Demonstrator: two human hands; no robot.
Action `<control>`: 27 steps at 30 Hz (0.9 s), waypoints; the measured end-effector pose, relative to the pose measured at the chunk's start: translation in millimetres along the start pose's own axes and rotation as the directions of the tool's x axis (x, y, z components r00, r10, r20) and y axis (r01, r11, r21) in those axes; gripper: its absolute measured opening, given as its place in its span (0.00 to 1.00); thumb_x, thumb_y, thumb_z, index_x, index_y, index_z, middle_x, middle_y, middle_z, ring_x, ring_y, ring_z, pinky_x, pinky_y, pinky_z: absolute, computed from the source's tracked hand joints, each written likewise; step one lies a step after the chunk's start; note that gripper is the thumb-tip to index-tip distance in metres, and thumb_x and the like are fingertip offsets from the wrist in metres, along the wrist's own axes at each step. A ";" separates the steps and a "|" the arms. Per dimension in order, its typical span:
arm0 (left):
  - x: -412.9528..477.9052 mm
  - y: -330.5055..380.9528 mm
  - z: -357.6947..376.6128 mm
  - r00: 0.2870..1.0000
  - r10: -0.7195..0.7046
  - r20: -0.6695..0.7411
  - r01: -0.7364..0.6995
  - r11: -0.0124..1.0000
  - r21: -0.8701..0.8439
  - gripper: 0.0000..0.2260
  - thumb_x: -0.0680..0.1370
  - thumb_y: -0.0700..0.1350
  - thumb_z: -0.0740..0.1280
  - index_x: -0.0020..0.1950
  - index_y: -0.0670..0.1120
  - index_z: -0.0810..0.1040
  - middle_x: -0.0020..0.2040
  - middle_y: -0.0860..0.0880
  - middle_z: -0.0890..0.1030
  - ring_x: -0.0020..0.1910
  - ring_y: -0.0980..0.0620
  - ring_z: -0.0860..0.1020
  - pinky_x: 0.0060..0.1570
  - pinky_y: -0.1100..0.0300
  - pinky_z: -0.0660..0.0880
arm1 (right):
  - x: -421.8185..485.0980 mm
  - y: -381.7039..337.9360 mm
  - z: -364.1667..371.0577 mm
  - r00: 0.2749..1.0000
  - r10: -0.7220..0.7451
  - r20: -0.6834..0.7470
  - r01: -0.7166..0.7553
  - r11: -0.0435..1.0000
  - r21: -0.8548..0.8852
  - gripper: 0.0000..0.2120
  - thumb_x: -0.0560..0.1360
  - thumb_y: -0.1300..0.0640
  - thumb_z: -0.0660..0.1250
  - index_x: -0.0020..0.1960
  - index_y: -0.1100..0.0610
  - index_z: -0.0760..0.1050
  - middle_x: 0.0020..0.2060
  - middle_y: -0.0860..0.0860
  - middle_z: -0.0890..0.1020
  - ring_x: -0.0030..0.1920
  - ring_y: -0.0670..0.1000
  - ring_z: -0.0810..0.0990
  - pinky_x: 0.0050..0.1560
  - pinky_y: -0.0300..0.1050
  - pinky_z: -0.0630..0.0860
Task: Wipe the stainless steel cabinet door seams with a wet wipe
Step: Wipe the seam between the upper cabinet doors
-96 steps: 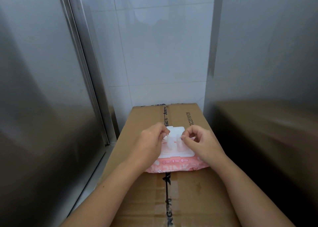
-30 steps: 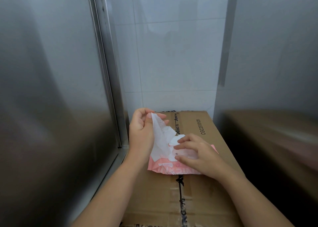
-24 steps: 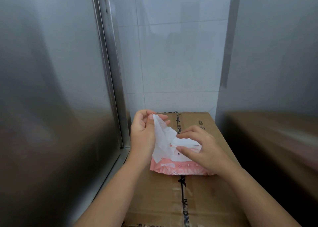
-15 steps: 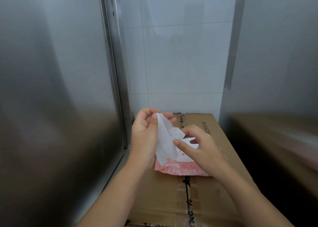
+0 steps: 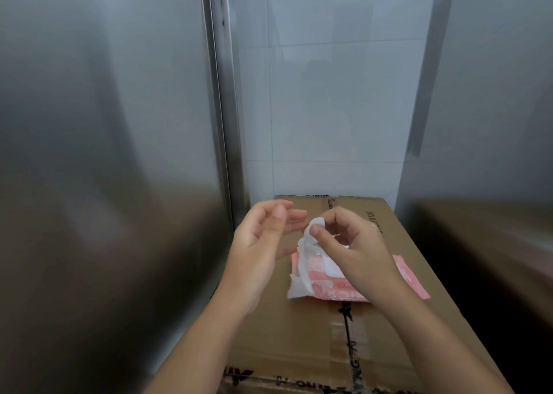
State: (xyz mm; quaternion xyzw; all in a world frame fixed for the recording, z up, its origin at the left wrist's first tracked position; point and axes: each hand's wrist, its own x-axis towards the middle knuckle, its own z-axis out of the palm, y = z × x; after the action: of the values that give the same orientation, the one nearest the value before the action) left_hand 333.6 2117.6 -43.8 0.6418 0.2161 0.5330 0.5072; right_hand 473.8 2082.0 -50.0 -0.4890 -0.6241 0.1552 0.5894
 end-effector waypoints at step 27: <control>-48.3 24.5 -21.5 0.996 -0.034 0.080 -0.006 0.891 0.454 0.06 0.70 0.44 0.62 0.38 0.49 0.79 0.32 0.43 0.78 0.31 0.47 0.74 0.31 0.57 0.71 | -13.8 -29.1 23.1 0.926 -0.375 0.041 0.366 0.866 -0.340 0.03 0.72 0.59 0.66 0.40 0.55 0.78 0.34 0.41 0.75 0.37 0.39 0.72 0.38 0.29 0.67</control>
State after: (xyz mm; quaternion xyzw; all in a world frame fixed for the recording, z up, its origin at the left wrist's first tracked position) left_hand 291.4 2077.5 -46.5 0.7633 0.3172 0.4361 0.3559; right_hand 438.4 2066.1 -41.6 -0.4567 -0.7158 -0.0778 0.5225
